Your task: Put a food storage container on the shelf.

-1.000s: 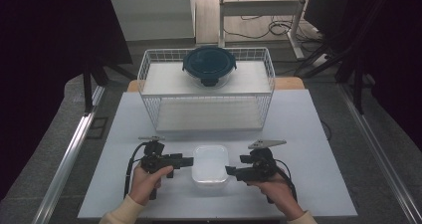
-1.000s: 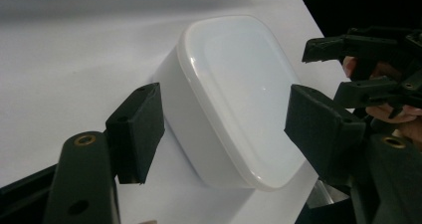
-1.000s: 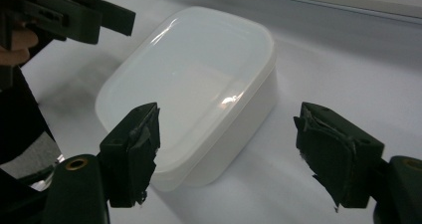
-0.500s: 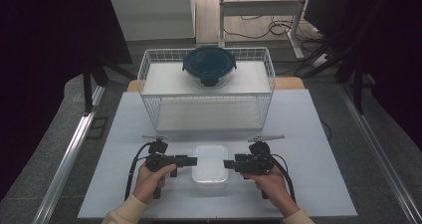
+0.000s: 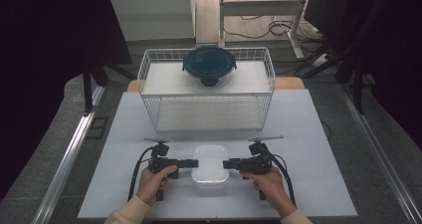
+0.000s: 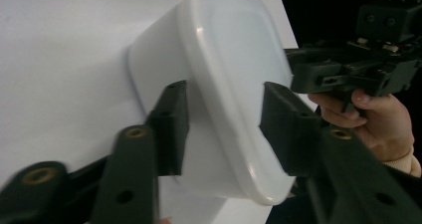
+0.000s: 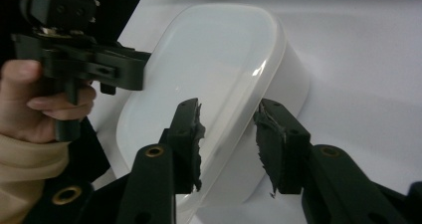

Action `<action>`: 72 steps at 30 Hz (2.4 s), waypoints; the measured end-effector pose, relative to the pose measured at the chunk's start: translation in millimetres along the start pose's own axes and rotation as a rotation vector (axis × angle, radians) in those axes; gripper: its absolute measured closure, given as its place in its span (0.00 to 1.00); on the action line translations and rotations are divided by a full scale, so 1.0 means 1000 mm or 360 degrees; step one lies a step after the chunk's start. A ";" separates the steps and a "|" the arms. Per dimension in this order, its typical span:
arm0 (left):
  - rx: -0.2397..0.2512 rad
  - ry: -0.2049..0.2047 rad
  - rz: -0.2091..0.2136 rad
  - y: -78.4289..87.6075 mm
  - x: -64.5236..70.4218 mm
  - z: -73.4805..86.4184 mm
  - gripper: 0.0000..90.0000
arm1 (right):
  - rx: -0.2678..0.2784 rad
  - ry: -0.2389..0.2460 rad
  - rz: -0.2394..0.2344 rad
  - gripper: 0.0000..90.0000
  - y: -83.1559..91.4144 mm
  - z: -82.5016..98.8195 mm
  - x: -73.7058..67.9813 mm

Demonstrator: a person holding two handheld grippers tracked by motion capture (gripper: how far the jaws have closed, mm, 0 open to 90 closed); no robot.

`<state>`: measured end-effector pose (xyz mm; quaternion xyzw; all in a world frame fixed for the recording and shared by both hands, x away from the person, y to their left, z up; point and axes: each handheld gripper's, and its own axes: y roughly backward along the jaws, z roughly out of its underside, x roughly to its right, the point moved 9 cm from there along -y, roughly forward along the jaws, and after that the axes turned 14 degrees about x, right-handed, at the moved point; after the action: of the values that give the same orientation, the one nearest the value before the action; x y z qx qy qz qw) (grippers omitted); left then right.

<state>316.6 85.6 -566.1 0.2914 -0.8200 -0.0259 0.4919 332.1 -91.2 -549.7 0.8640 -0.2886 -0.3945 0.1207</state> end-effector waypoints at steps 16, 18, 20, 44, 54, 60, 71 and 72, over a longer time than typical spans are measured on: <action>0.0133 -0.0090 0.0068 0.021 0.020 -0.003 0.90 | 0.0073 -0.0103 -0.0123 0.87 0.017 -0.001 -0.008; 0.0122 -0.0138 0.0049 0.020 0.022 -0.002 0.90 | 0.0091 -0.0073 -0.0133 0.89 0.020 -0.002 -0.011; 0.0116 -0.0171 0.0034 0.020 0.024 0.000 0.89 | 0.0097 -0.0041 -0.0120 0.89 0.022 -0.001 -0.013; 0.0167 -0.0424 0.0040 0.034 0.057 -0.012 0.89 | 0.0210 0.0194 -0.0188 0.89 0.044 -0.018 -0.038; 0.0179 -0.0483 0.0042 0.037 0.066 -0.016 0.89 | 0.0241 0.0282 -0.0178 0.89 0.050 -0.026 -0.045; 0.0188 -0.0512 0.0039 0.038 0.071 -0.020 0.89 | 0.0264 0.0318 -0.0171 0.89 0.053 -0.031 -0.049; 0.0255 -0.0619 0.0070 0.048 0.098 -0.059 0.89 | 0.0325 0.0417 -0.0184 0.89 0.061 -0.070 -0.068; 0.0255 -0.0619 0.0070 0.048 0.098 -0.059 0.89 | 0.0325 0.0417 -0.0184 0.89 0.061 -0.070 -0.068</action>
<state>309.5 90.8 -442.5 0.3012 -0.9051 -0.0056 0.3001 324.7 -101.4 -435.2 0.9309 -0.2588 -0.2535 0.0461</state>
